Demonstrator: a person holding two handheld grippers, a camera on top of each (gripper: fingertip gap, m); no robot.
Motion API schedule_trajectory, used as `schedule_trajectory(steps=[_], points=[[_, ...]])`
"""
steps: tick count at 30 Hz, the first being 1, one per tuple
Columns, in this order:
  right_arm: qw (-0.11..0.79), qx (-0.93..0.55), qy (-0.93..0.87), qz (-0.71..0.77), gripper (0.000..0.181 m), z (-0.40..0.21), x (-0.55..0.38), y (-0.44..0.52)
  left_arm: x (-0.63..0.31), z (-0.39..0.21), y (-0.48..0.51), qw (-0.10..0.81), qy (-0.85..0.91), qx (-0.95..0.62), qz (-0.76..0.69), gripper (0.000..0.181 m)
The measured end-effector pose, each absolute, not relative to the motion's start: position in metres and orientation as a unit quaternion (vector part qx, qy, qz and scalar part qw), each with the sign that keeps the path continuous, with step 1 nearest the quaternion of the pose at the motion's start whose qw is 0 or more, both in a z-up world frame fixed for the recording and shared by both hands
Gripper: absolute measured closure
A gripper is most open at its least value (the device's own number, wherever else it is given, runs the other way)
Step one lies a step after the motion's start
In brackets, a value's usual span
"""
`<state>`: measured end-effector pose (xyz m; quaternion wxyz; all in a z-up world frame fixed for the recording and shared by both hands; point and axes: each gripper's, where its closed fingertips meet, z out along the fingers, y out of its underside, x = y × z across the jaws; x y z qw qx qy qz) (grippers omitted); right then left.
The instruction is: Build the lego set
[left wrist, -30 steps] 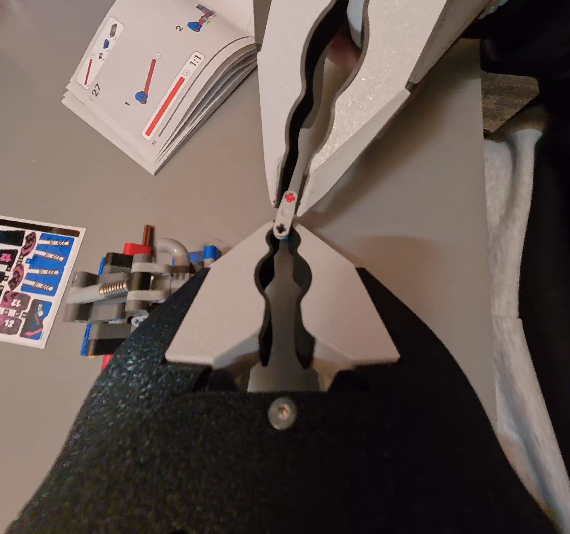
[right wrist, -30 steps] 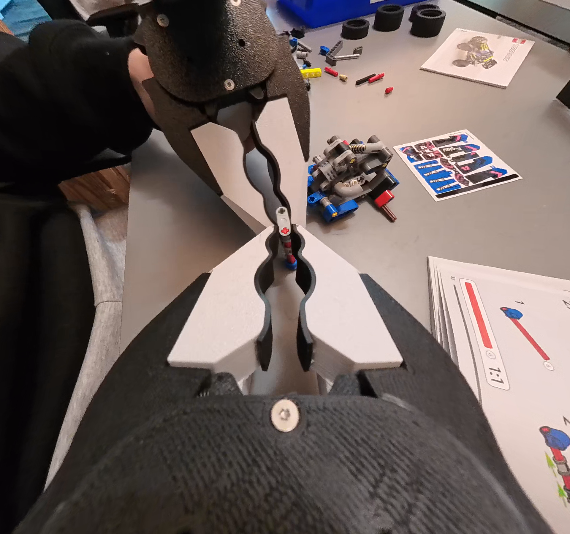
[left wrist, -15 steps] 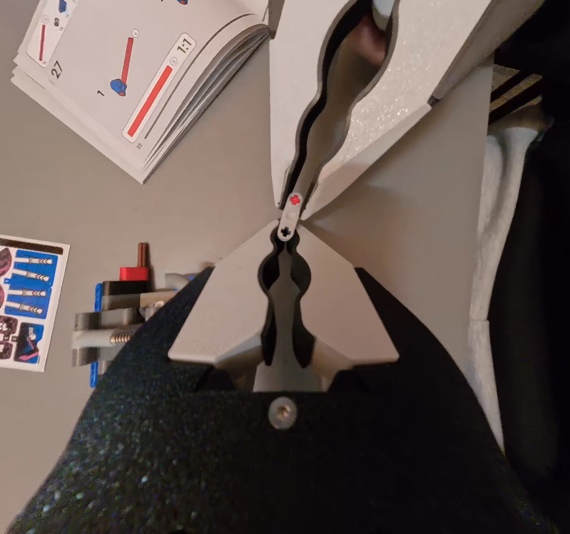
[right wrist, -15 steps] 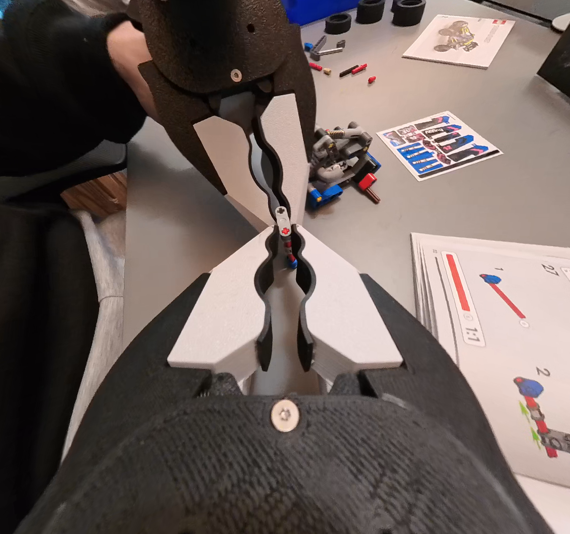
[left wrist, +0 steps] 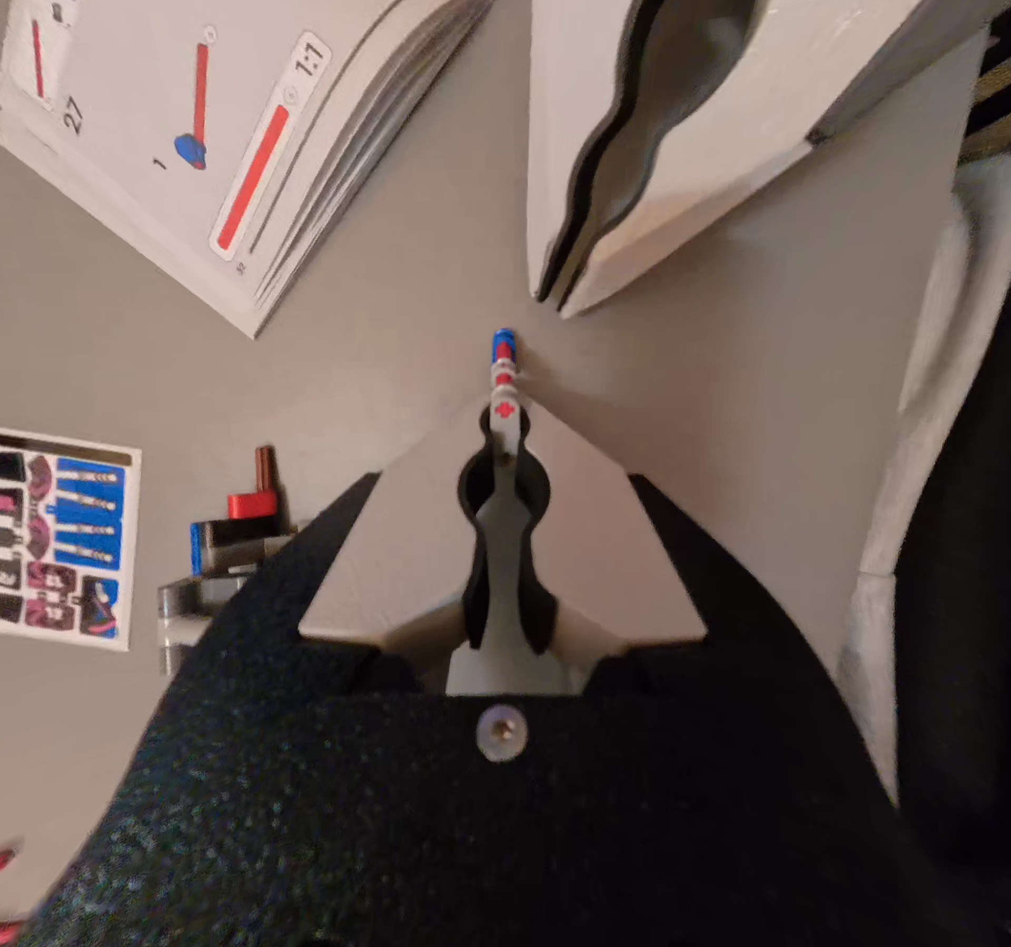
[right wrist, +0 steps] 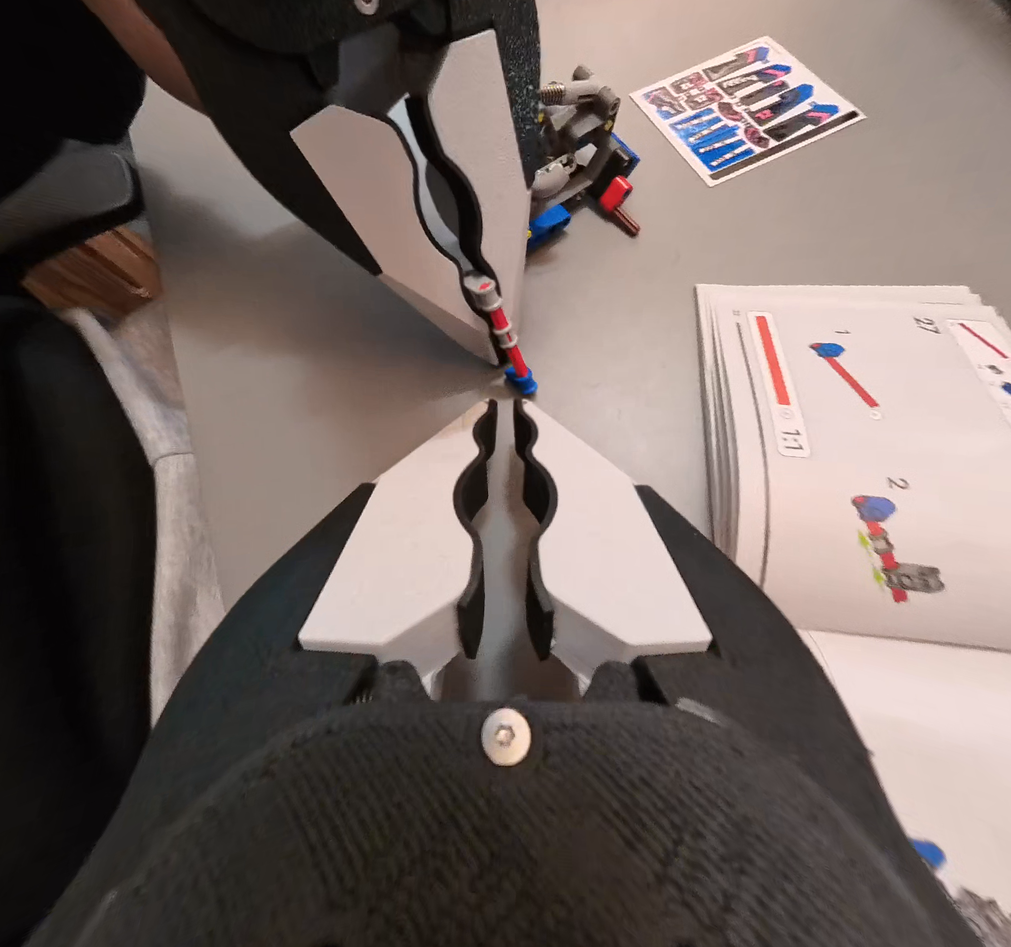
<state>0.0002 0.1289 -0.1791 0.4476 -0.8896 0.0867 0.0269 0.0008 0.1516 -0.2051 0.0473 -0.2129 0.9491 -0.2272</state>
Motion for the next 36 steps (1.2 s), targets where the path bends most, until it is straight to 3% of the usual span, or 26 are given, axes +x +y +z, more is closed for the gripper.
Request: schedule_trajectory(steps=[5,9,13,23,36], points=[[0.399,-0.915,0.066,-0.018,0.176,-0.196,0.007,0.129,0.000,-0.204,0.147,0.049,0.931,-0.215,-0.290,0.181],[0.447,-0.894,-0.007,-0.032,0.170,-0.182,0.002,0.146,-0.002,-0.203,0.147,0.042,0.921,-0.217,-0.321,0.181],[0.415,-0.909,-0.026,-0.019,0.175,-0.194,0.007,0.150,-0.002,-0.203,0.148,0.041,0.925,-0.208,-0.314,0.181],[0.421,-0.906,0.044,0.000,0.176,-0.198,0.010,0.140,0.005,-0.179,0.141,0.096,0.877,-0.212,-0.421,0.168],[0.421,-0.905,0.061,0.025,0.176,-0.198,0.010,0.141,0.012,-0.176,0.131,0.099,0.849,-0.221,-0.470,0.171]])
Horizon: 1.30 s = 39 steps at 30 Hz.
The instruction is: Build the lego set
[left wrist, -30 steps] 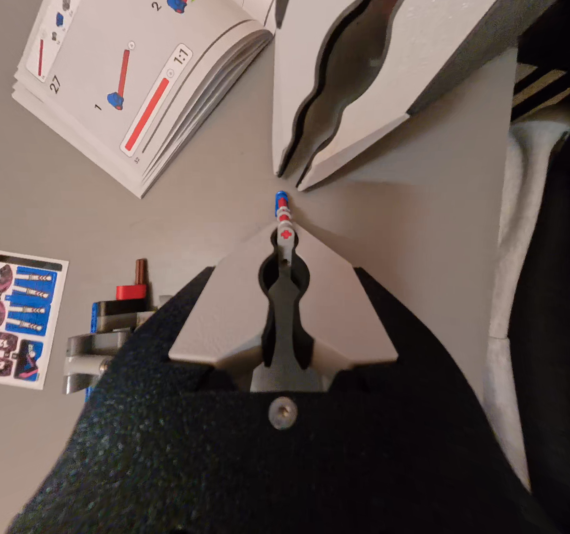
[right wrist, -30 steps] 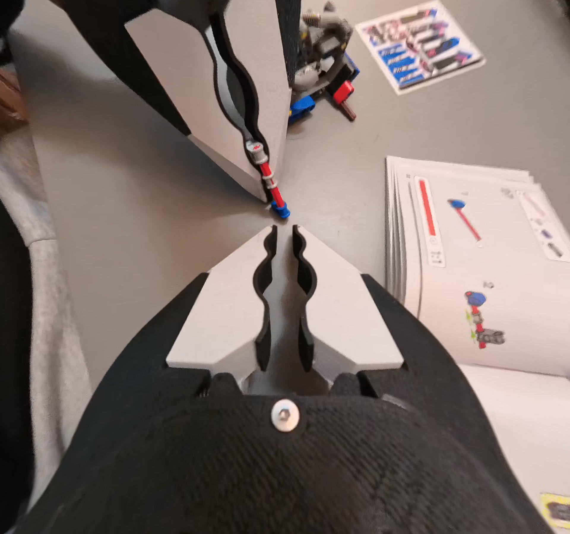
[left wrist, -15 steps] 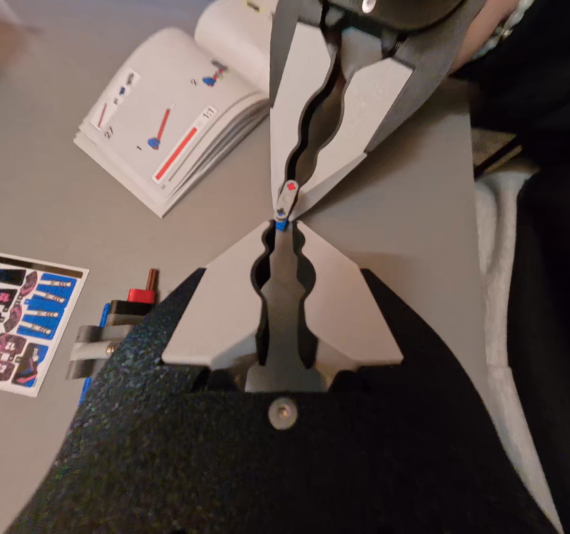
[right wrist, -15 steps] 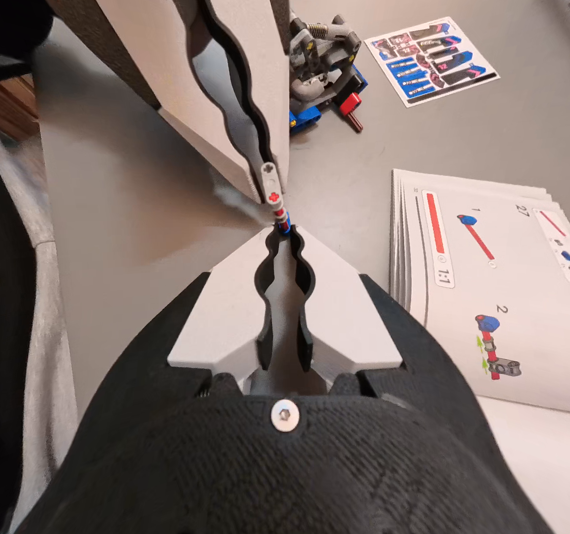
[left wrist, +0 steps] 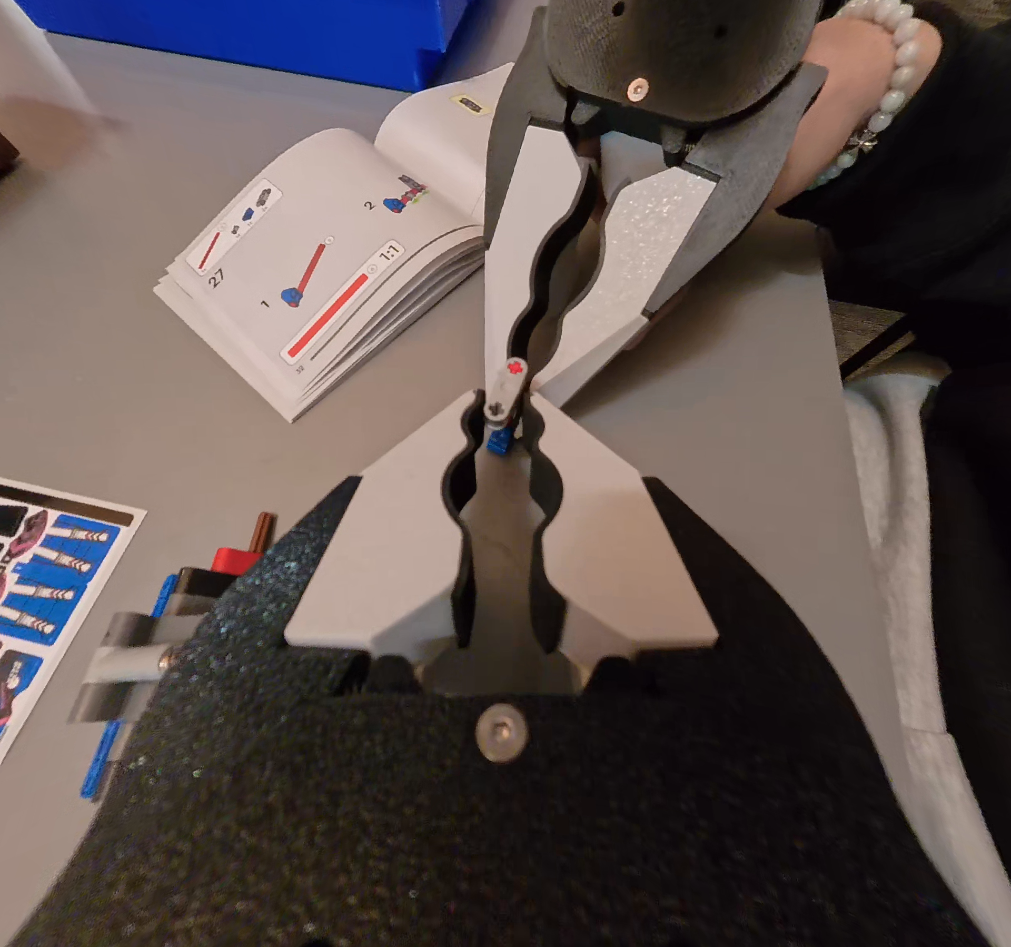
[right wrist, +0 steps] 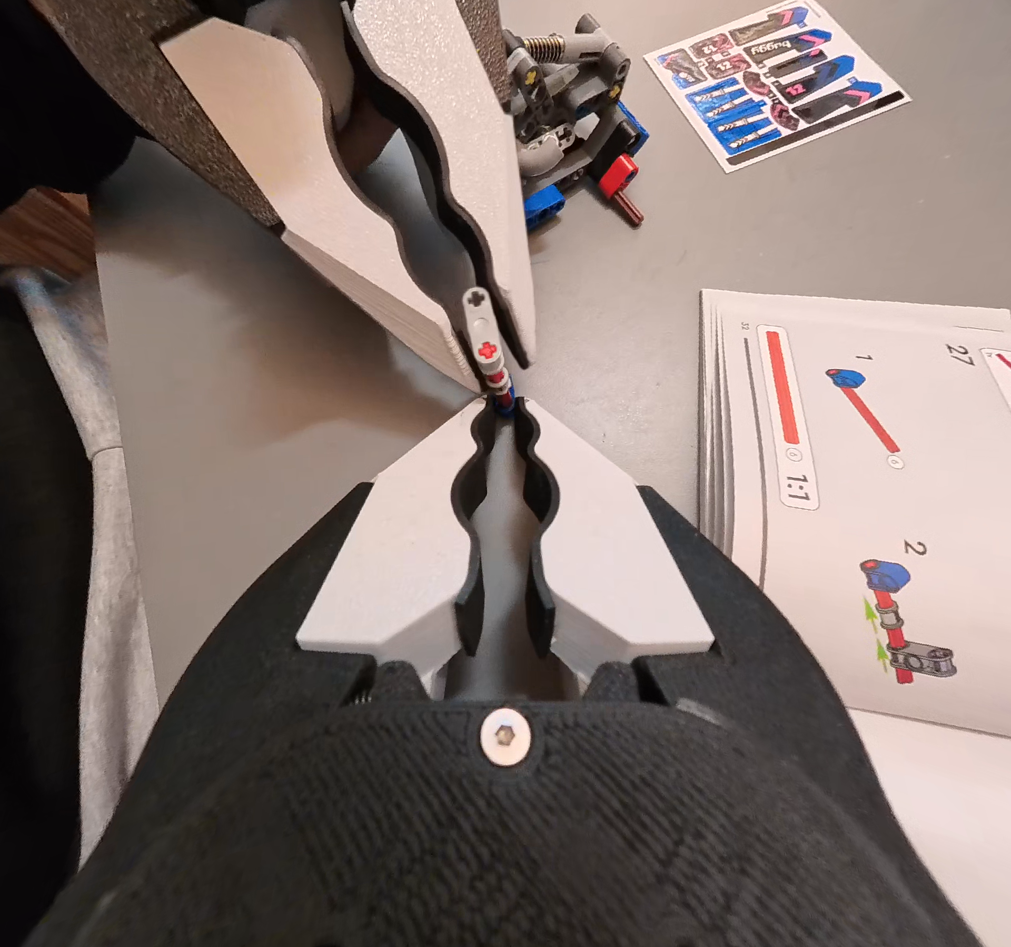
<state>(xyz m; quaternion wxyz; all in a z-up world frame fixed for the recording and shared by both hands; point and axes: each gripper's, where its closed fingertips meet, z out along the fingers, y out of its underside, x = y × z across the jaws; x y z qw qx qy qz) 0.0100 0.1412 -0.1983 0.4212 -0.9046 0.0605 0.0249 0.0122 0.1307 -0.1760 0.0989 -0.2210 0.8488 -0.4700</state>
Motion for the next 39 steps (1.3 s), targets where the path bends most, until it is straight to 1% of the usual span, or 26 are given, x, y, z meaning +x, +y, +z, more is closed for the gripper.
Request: schedule_trajectory(steps=[3,8,13,21,29,34,39], points=[[0.421,-0.905,0.059,0.024,0.176,-0.1982,0.0098,0.1412,0.0109,-0.1760,0.1301,0.103,0.851,-0.211,-0.469,0.170],[0.421,-0.904,0.062,0.029,0.176,-0.1983,0.0098,0.1414,0.0115,-0.1762,0.1304,0.111,0.852,-0.210,-0.467,0.173],[0.422,-0.902,0.083,0.045,0.176,-0.1985,0.0103,0.1417,0.0191,-0.1711,0.1295,0.135,0.840,-0.223,-0.476,0.166],[0.423,-0.899,0.102,0.045,0.175,-0.1985,0.0103,0.1417,0.0128,-0.1757,0.1351,0.118,0.846,-0.230,-0.467,0.171],[0.423,-0.899,0.103,0.049,0.175,-0.1985,0.0102,0.1417,0.0128,-0.1726,0.1332,0.114,0.840,-0.232,-0.478,0.169],[0.423,-0.899,0.103,0.053,0.176,-0.1984,0.0098,0.1416,0.0137,-0.1728,0.1337,0.109,0.839,-0.236,-0.479,0.174],[0.424,-0.897,0.108,0.060,0.176,-0.1979,0.0103,0.1414,0.0140,-0.1732,0.1331,0.088,0.838,-0.237,-0.484,0.173]])
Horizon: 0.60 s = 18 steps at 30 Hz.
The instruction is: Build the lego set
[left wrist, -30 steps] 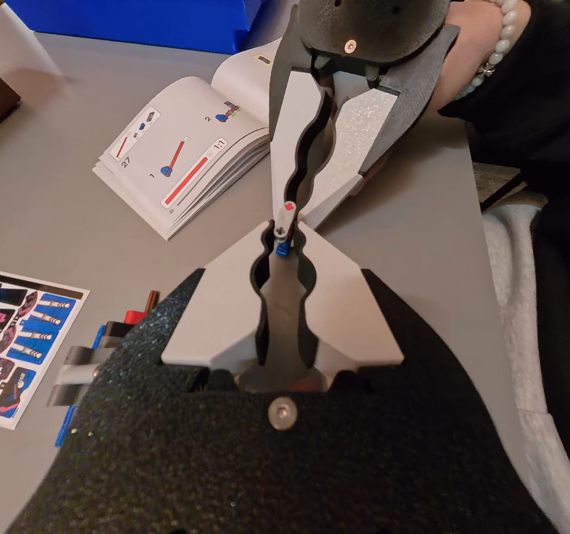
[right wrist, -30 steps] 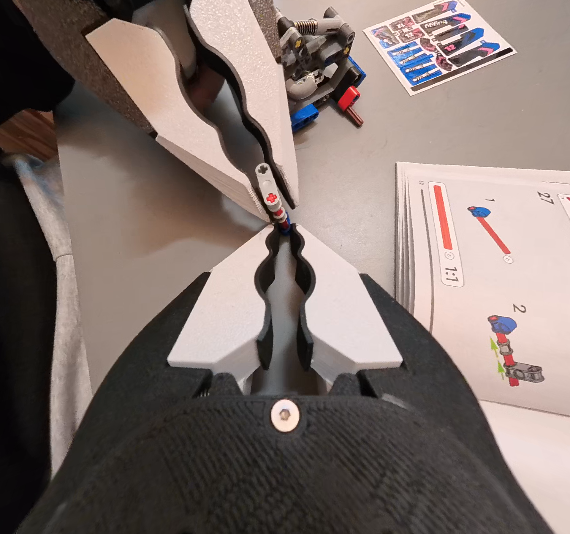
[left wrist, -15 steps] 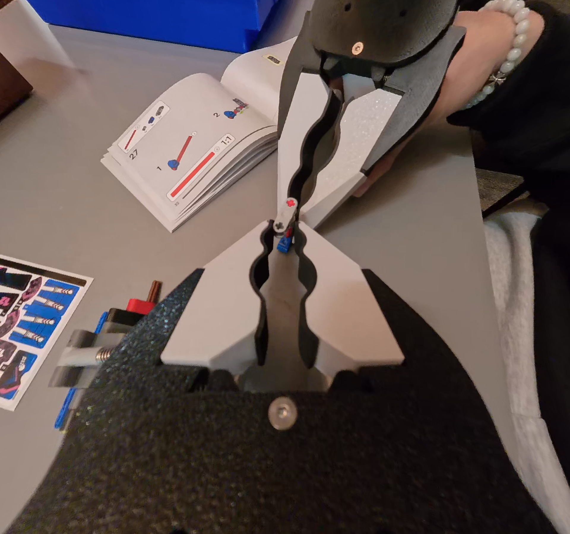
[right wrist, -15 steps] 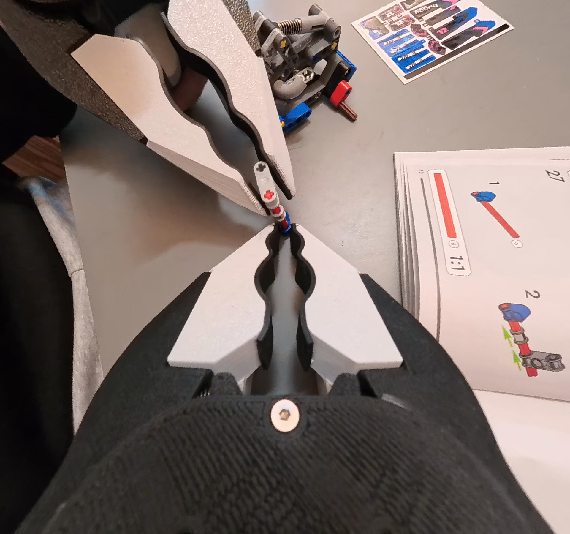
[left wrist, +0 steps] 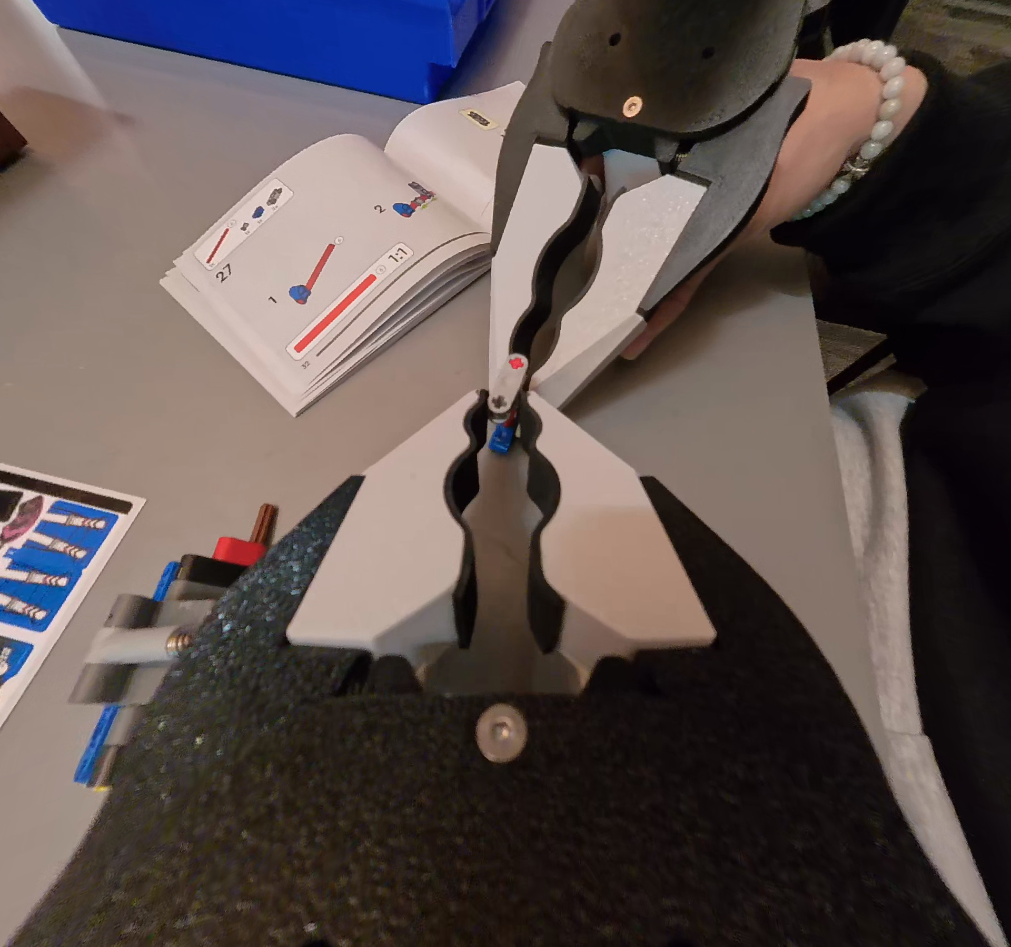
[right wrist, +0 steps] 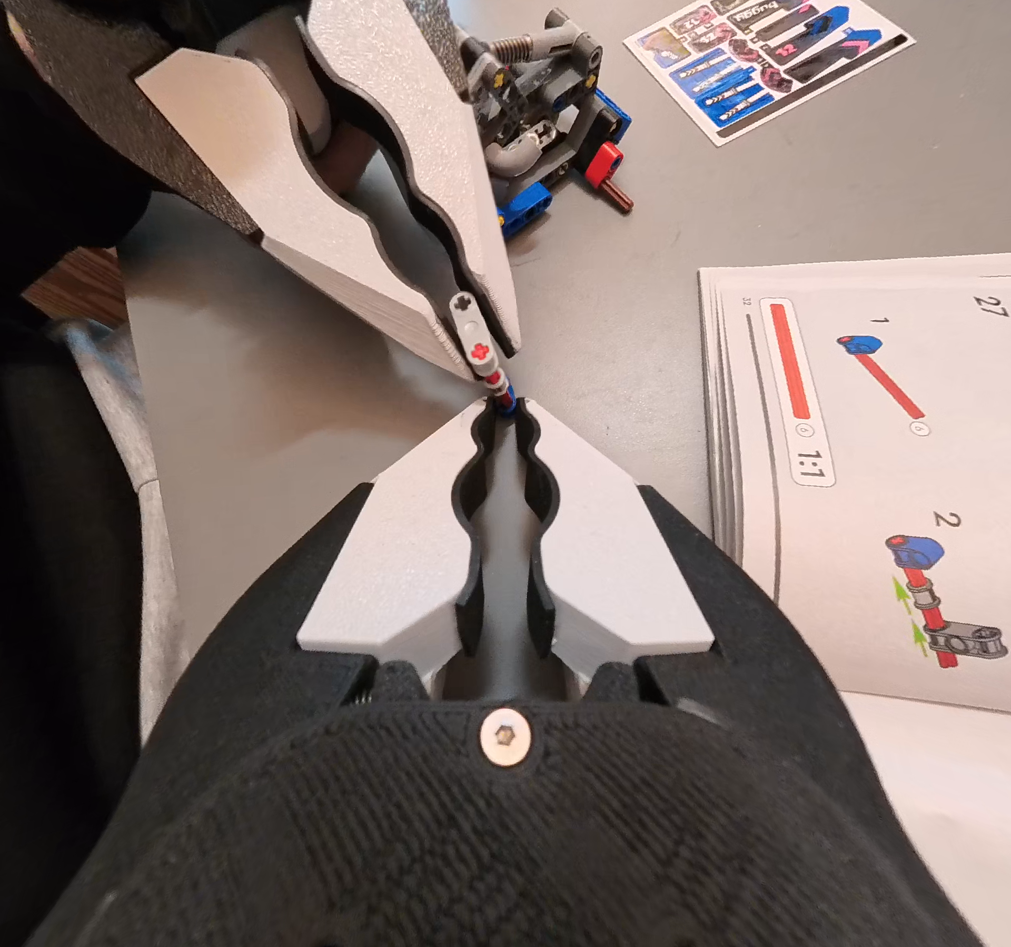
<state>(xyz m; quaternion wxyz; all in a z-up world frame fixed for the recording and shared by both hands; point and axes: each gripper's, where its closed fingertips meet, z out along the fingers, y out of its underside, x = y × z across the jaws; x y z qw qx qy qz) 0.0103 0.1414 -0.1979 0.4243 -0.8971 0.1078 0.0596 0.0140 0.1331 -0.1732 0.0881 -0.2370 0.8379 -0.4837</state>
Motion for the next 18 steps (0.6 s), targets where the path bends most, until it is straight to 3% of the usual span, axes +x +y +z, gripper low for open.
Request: schedule_trajectory(steps=[18], points=[[0.427,-0.889,0.152,0.061,0.176,-0.1981,0.0131,0.1421,0.0149,-0.1776,0.1318,0.073,0.793,-0.367,-0.481,0.171]])
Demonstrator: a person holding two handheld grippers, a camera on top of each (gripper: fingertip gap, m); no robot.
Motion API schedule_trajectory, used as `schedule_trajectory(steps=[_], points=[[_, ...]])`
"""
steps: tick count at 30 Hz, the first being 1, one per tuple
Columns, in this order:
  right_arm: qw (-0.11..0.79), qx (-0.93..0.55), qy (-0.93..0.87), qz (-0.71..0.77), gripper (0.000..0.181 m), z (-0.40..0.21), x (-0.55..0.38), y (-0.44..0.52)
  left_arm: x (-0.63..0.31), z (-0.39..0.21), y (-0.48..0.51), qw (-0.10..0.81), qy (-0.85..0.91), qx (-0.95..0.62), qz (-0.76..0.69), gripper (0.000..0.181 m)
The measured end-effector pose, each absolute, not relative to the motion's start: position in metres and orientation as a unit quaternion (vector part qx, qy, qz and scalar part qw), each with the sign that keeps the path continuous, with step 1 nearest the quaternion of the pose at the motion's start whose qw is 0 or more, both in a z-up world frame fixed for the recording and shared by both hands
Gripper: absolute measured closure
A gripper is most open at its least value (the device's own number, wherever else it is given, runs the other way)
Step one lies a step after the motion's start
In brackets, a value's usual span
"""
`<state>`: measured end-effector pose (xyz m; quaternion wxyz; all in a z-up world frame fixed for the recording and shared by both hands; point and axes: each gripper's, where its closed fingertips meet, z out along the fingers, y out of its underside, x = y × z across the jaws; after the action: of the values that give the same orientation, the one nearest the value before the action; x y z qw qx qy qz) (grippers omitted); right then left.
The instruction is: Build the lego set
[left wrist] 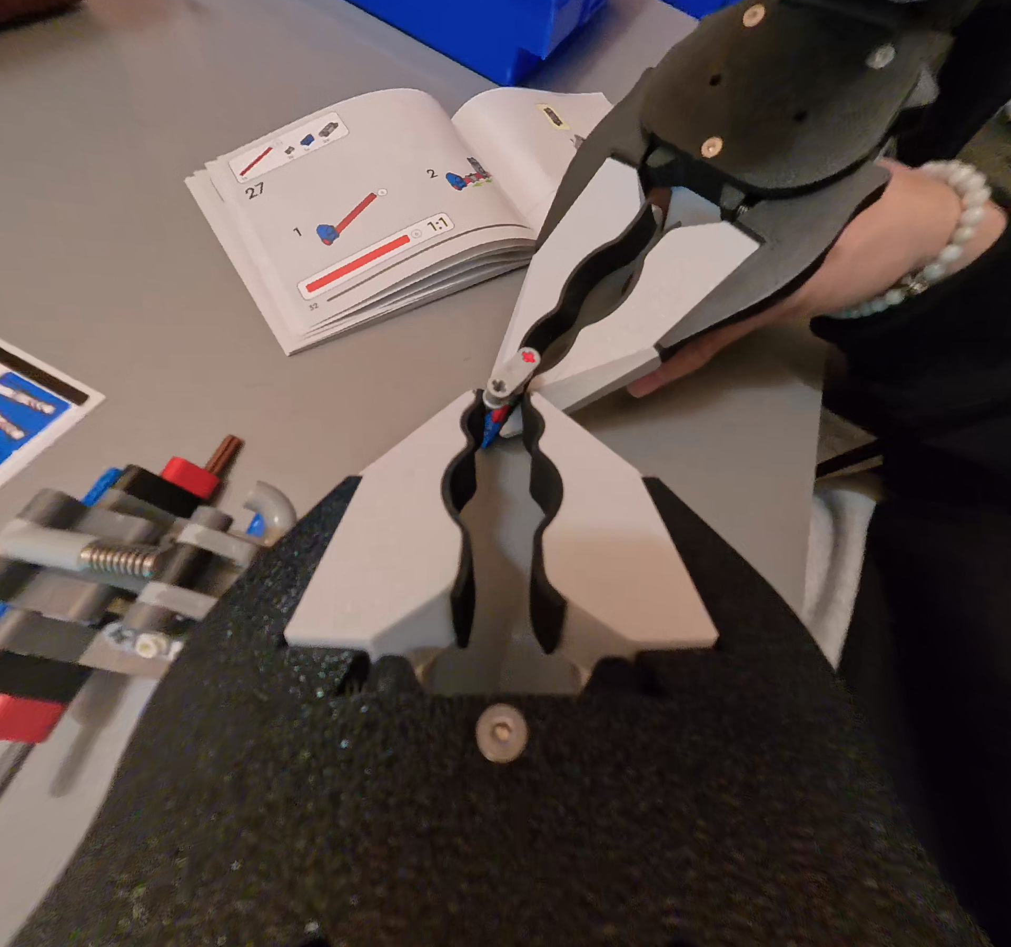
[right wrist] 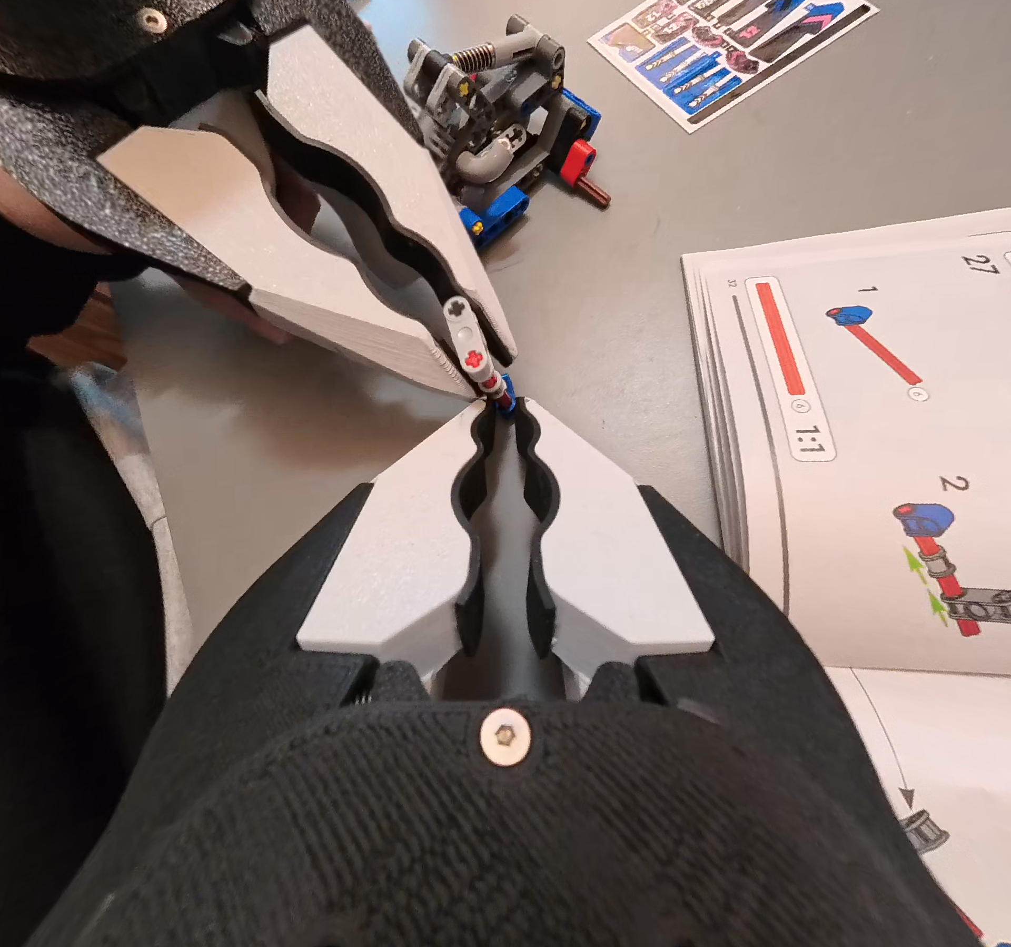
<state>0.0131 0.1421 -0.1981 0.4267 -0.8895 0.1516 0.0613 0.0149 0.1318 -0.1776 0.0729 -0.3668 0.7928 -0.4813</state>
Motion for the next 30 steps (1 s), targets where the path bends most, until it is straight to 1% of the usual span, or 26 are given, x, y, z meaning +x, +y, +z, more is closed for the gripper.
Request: schedule_trajectory(steps=[8,13,16,21,27,30], points=[[0.427,-0.887,0.169,0.051,0.175,-0.1982,0.0143,0.1430,0.0163,-0.1753,0.1329,-0.008,0.690,-0.495,-0.527,0.173],[0.427,-0.887,0.168,0.047,0.176,-0.1982,0.0145,0.1429,0.0169,-0.1749,0.1309,-0.075,0.636,-0.530,-0.556,0.175],[0.426,-0.888,0.165,0.039,0.176,-0.1982,0.0147,0.1428,0.0171,-0.1745,0.1298,-0.089,0.624,-0.536,-0.562,0.174],[0.425,-0.890,0.163,0.034,0.176,-0.1984,0.0138,0.1430,0.0151,-0.1735,0.1314,-0.144,0.573,-0.559,-0.582,0.173],[0.425,-0.891,0.159,0.033,0.176,-0.1985,0.0129,0.1434,0.0153,-0.1732,0.1318,-0.122,0.581,-0.559,-0.579,0.173],[0.425,-0.891,0.158,0.031,0.175,-0.1985,0.0126,0.1434,0.0158,-0.1738,0.1314,-0.074,0.616,-0.546,-0.563,0.174]])
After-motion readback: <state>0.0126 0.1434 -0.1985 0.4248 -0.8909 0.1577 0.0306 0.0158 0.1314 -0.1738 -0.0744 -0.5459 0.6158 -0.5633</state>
